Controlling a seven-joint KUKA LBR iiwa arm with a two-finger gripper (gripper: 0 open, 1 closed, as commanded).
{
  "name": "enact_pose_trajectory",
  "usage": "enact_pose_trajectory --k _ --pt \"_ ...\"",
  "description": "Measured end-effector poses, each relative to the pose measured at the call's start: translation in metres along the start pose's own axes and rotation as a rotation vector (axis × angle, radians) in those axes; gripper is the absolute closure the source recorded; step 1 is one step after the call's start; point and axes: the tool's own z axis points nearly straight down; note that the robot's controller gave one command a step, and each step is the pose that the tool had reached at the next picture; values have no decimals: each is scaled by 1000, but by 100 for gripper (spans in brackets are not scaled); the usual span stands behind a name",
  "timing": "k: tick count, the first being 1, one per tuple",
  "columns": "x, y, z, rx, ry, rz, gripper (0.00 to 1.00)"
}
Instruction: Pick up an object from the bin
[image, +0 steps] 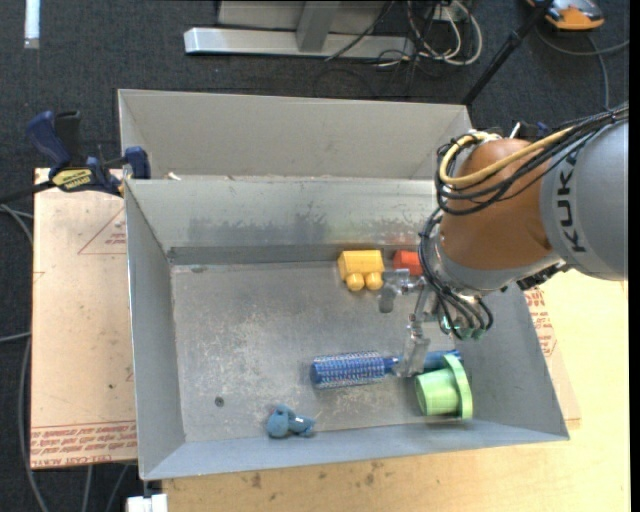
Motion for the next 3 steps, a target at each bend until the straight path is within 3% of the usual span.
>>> enact_pose_trajectory --k 1,2,3 --pt "44 7 100 -1 0 117 0" --pt "42 7 97 0 -6 116 100" --pt "55 -13 -22 1 -14 93 100"
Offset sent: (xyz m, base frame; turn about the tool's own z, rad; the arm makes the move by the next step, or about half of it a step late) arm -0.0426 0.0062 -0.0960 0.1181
